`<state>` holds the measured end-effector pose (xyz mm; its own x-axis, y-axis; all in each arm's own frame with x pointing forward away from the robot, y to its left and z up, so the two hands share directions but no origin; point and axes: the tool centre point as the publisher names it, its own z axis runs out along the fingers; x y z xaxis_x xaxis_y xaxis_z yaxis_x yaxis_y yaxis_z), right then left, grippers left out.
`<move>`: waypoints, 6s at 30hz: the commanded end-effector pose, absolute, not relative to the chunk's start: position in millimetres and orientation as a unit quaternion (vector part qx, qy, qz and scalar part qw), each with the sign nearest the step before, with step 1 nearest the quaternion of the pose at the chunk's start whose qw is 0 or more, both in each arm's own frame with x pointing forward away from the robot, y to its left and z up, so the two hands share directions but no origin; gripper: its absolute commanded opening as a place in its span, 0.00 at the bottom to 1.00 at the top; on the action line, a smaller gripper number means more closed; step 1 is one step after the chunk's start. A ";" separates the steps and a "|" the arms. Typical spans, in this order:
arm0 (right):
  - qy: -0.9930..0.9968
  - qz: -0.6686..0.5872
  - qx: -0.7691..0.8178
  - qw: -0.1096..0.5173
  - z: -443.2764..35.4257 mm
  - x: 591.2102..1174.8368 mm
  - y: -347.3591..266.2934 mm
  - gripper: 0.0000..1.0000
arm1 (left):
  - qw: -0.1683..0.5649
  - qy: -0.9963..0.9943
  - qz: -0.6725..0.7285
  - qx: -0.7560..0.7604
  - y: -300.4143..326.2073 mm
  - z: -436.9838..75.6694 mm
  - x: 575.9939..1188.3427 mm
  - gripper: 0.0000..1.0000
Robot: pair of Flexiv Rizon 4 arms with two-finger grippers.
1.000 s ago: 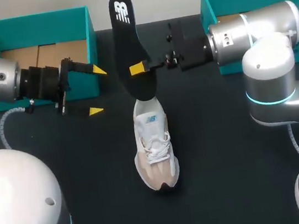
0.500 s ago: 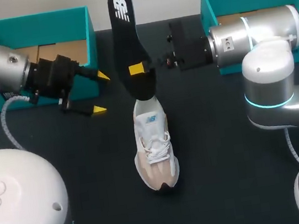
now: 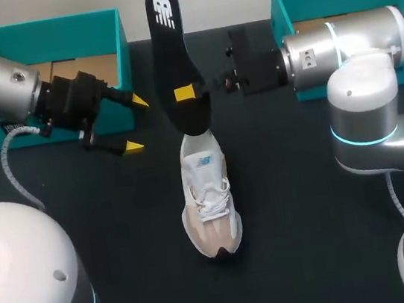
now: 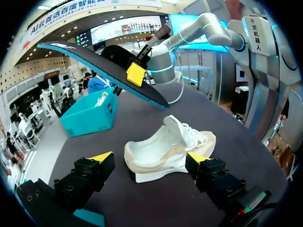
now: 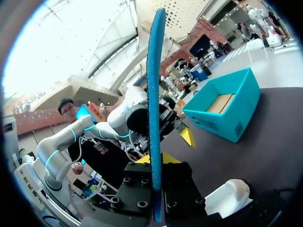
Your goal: Take the shoe out of the shoebox, open the shoe tongue, remove and reinsert the insole, then place the shoe into the shoebox
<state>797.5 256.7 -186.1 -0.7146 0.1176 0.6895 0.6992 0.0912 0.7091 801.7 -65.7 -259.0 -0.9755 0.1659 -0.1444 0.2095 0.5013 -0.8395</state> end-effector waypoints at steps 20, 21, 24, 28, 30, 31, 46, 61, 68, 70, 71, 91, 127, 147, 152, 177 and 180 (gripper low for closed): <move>-0.744 -0.622 -0.198 0.145 -240.9 825.5 237.1 0.00 | 0.033 0.882 -0.462 0.084 -85.0 -313.3 780.7 1.00; -0.743 -0.622 -0.200 0.149 -243.8 827.0 237.6 0.00 | 0.035 0.884 -0.459 0.082 -86.7 -315.3 779.7 1.00; -0.740 -0.627 -0.189 0.154 -249.8 831.1 245.3 0.00 | 0.037 0.885 -0.458 0.080 -90.9 -319.2 775.2 1.00; -0.735 -0.632 -0.178 0.170 -262.0 835.2 258.9 0.00 | 0.037 0.887 -0.454 0.075 -94.2 -323.3 772.1 1.00; -0.736 -0.631 -0.175 0.172 -267.2 834.4 261.9 0.00 | 0.037 0.887 -0.454 0.073 -95.2 -324.5 770.6 1.00; -0.736 -0.631 -0.175 0.173 -270.9 833.0 262.0 0.00 | 0.037 0.887 -0.454 0.072 -95.6 -325.2 770.2 1.00; -0.735 -0.635 -0.167 0.169 -292.5 819.1 257.6 0.00 | 0.044 0.888 -0.455 0.045 -99.5 -330.7 780.1 1.00; -0.726 -0.643 -0.176 0.167 -313.4 808.8 249.4 0.00 | 0.048 0.887 -0.458 0.029 -100.6 -330.3 784.6 1.00; -0.724 -0.641 -0.183 0.177 -321.3 799.7 249.4 0.00 | 0.048 0.887 -0.458 0.029 -100.6 -330.3 784.6 1.00; -0.723 -0.640 -0.186 0.181 -324.3 795.5 249.5 0.00 | 0.048 0.887 -0.458 0.029 -100.6 -330.3 784.6 1.00; -0.722 -0.640 -0.188 0.183 -326.0 794.0 249.1 0.00 | 0.048 0.887 -0.458 0.029 -100.6 -330.3 784.6 1.00; -0.712 -0.614 -0.240 0.242 -348.3 773.4 242.0 0.00 | 0.048 0.887 -0.458 0.029 -100.6 -330.3 784.6 1.00; -0.738 -0.616 -0.202 0.186 -310.2 797.3 246.7 0.35 | 0.048 0.887 -0.458 0.029 -100.6 -330.3 784.6 1.00; -0.729 -0.600 -0.224 0.239 -339.1 776.5 241.5 0.00 | 0.048 0.887 -0.458 0.029 -100.6 -330.3 784.6 1.00; -0.727 -0.592 -0.235 0.255 -344.4 764.4 242.5 0.00 | 0.048 0.887 -0.458 0.029 -100.6 -330.3 784.6 1.00; -0.745 -0.597 -0.207 0.215 -319.7 800.2 239.1 0.29 | 0.048 0.887 -0.458 0.029 -100.6 -330.3 784.6 1.00; -0.740 -0.591 -0.215 0.238 -326.1 803.3 240.5 0.05 | 0.048 0.887 -0.458 0.029 -100.6 -330.3 784.6 1.00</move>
<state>795.4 236.7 -318.5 -0.8060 0.0571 0.5891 0.5878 0.1930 0.7856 785.1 -100.2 -330.1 -0.9936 0.0089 -0.1124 0.0969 0.5769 -0.8110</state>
